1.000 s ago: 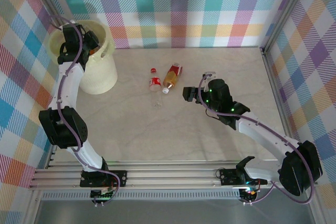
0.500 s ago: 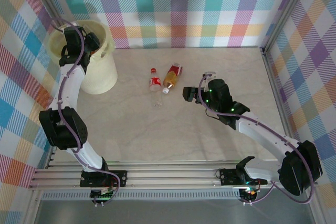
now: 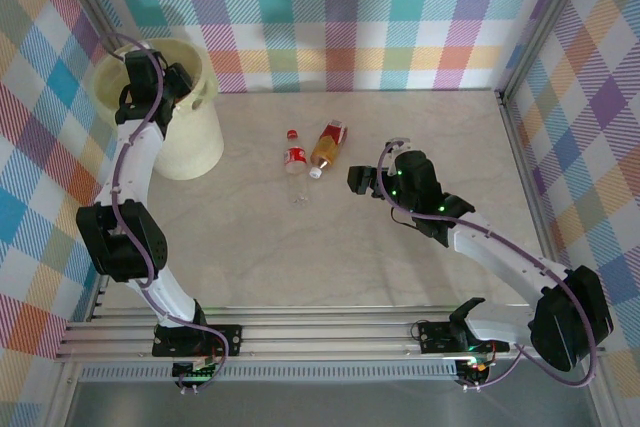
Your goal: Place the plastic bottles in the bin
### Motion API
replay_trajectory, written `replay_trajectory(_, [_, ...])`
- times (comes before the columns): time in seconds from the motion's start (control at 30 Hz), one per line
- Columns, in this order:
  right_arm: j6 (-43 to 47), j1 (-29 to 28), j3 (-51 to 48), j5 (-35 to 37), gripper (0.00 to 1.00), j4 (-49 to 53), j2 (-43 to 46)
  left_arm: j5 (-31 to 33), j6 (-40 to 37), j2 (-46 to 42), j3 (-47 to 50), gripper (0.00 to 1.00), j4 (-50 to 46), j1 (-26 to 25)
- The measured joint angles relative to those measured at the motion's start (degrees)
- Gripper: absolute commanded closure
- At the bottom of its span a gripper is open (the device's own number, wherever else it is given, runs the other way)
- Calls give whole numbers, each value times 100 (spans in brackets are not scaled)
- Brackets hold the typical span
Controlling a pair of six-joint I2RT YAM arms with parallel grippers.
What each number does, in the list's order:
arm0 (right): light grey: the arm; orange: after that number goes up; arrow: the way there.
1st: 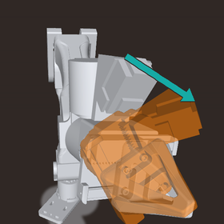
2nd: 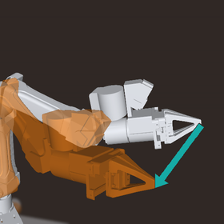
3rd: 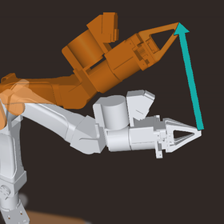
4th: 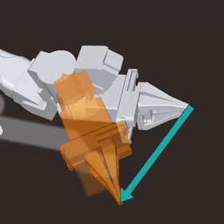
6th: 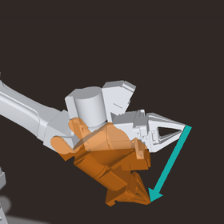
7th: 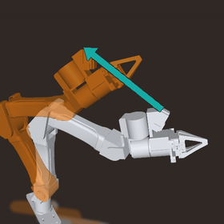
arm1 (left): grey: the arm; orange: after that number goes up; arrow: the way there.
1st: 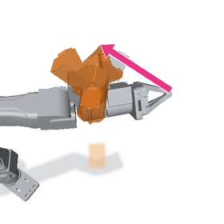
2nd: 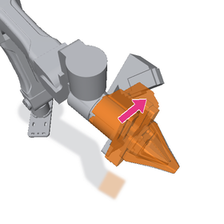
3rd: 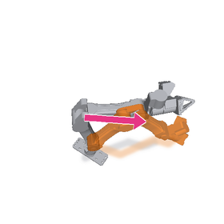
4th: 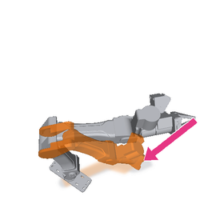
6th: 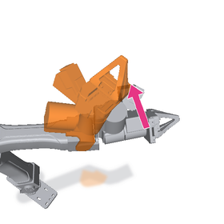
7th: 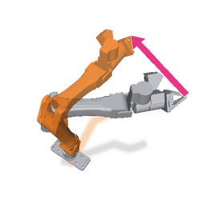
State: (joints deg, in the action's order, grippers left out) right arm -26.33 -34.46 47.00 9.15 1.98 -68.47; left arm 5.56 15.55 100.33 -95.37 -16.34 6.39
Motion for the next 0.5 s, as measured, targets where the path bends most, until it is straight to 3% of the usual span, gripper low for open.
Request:
replay_trajectory(0.13, [-2, 0, 0, 0, 0, 50, 4, 2, -44, 83, -490, 42, -503, 2])
replay_trajectory(0.37, [-2, -2, 0, 2, 0, 70, 28, -94, -20, 225, -1539, 11, -2052, 17])
replay_trajectory(0.5, [2, 0, 0, 11, 0, 68, 92, -234, 20, 234, -1945, 4, -2590, 15])
